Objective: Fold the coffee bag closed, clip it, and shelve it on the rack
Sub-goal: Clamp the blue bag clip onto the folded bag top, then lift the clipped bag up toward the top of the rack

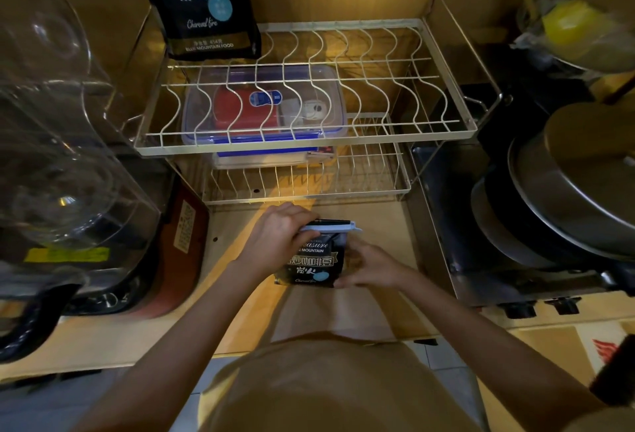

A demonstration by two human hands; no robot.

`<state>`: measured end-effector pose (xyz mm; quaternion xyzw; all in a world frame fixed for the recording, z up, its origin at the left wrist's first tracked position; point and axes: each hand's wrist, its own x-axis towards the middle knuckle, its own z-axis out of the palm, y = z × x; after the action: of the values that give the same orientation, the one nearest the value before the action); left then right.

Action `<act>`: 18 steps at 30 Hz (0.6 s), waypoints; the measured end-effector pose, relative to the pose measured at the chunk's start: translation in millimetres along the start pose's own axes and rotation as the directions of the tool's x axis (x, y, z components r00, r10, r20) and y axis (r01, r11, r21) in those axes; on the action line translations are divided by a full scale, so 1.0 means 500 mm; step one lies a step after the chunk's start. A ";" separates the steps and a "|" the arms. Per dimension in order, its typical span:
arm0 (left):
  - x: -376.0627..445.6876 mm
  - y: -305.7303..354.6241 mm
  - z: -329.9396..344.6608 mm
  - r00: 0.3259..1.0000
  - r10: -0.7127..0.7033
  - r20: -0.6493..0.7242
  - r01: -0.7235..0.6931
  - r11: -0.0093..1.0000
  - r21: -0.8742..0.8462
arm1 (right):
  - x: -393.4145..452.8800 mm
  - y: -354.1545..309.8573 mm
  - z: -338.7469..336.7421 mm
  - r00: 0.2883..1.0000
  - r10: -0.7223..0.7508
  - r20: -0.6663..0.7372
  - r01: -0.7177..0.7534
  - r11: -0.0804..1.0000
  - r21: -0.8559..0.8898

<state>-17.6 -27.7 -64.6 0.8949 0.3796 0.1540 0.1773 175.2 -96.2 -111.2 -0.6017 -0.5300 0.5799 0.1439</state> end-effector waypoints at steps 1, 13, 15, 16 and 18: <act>-0.006 -0.005 -0.002 1.000 -0.010 -0.021 0.010 1.000 0.006 | 0.005 0.005 0.014 1.000 -0.002 -0.018 0.003 1.000 0.006; -0.114 -0.090 0.093 0.788 -0.439 0.431 0.596 0.718 -0.359 | 0.017 0.035 0.055 0.968 -0.046 -0.247 0.042 0.999 -0.022; -0.106 -0.083 0.105 0.803 -0.466 0.371 0.591 0.695 -0.408 | 0.017 0.031 0.053 0.966 -0.035 -0.258 0.037 0.999 0.006; -0.102 -0.078 0.104 0.810 -0.475 0.346 0.586 0.693 -0.420 | 0.016 0.027 0.050 0.965 -0.036 -0.258 0.040 0.999 0.010; -0.102 -0.073 0.097 0.819 -0.490 0.299 0.574 0.687 -0.446 | 0.010 0.015 0.040 0.967 -0.053 -0.247 0.051 0.999 -0.014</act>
<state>-54.2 -51.0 -130.9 0.6730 0.5523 0.1216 0.4768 160.7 -104.1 -125.8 -0.6557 -0.5259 0.4943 0.2219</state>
